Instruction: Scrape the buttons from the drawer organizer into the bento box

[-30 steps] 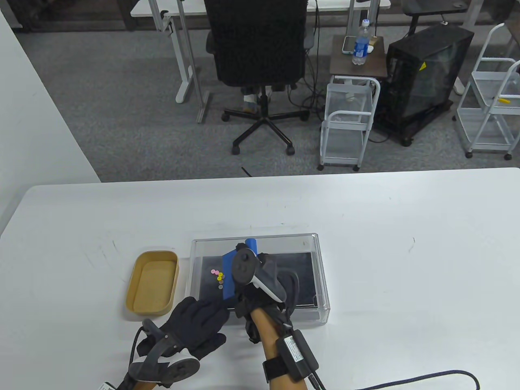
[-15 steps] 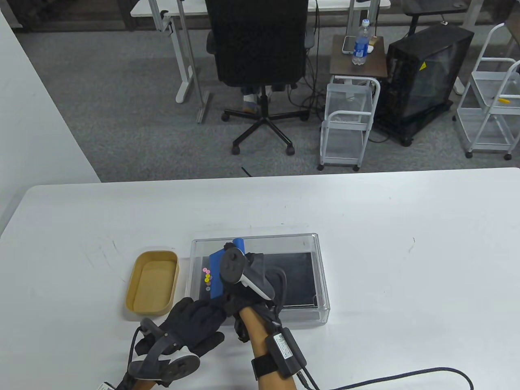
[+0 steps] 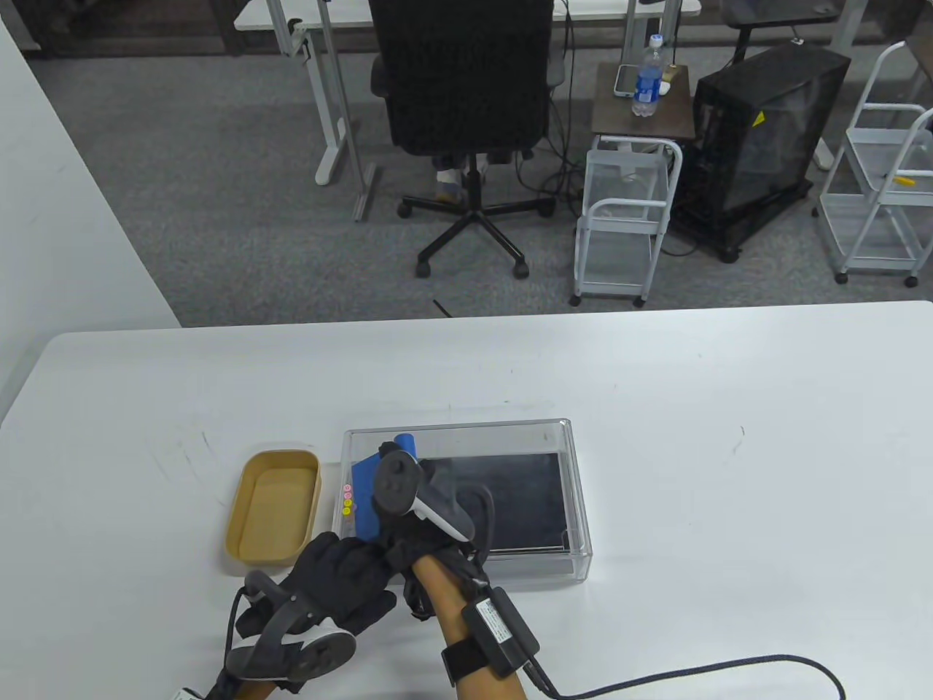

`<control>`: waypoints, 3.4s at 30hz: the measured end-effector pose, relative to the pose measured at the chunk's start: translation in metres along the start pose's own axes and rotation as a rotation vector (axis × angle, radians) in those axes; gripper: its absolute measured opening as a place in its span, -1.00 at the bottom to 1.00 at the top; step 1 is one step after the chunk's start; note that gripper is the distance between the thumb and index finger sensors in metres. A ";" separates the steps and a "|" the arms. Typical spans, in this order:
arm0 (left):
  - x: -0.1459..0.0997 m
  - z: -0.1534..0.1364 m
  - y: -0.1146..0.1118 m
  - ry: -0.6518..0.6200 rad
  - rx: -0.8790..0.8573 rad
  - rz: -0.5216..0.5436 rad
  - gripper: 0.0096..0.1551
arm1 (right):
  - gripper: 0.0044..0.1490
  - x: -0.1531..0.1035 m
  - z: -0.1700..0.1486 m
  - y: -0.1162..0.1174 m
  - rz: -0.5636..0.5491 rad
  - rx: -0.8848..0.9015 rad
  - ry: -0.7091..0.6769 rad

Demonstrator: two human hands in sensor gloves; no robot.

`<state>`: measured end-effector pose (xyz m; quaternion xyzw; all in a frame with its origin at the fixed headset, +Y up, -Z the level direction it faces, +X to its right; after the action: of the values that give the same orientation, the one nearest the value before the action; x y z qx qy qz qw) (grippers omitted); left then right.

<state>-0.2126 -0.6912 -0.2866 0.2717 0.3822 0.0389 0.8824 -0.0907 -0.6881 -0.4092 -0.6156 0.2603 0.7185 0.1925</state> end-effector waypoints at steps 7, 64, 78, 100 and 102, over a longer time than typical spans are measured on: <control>-0.003 -0.027 -0.003 0.093 0.024 0.026 -0.35 | -0.06 -0.010 -0.008 -0.018 -0.099 0.063 -0.003; -0.063 -0.168 -0.105 0.900 -0.106 -0.467 -0.60 | 0.00 -0.023 -0.026 -0.032 -0.149 0.134 -0.007; -0.054 -0.157 -0.095 0.820 -0.059 -0.492 -0.60 | 0.03 -0.022 -0.009 -0.010 -0.076 -0.007 -0.043; -0.048 -0.147 -0.090 0.795 -0.033 -0.490 -0.59 | 0.03 -0.018 0.012 0.015 -0.073 -0.072 -0.052; -0.048 -0.147 -0.090 0.794 -0.028 -0.490 -0.59 | 0.03 -0.017 0.013 0.016 -0.074 -0.073 -0.051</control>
<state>-0.3612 -0.7154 -0.3832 0.1255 0.7427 -0.0646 0.6546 -0.1076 -0.6925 -0.3886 -0.6128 0.2061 0.7353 0.2031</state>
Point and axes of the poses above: the tracker on the back of each hand, its own z axis roughly to the thumb side, its own x axis roughly from the wrist to the fingertips, y = z × x, the point moved 2 cm from there along x, roughly from the wrist to the fingertips, and after that the axes turned 13 degrees about x, right-handed, at the moved point
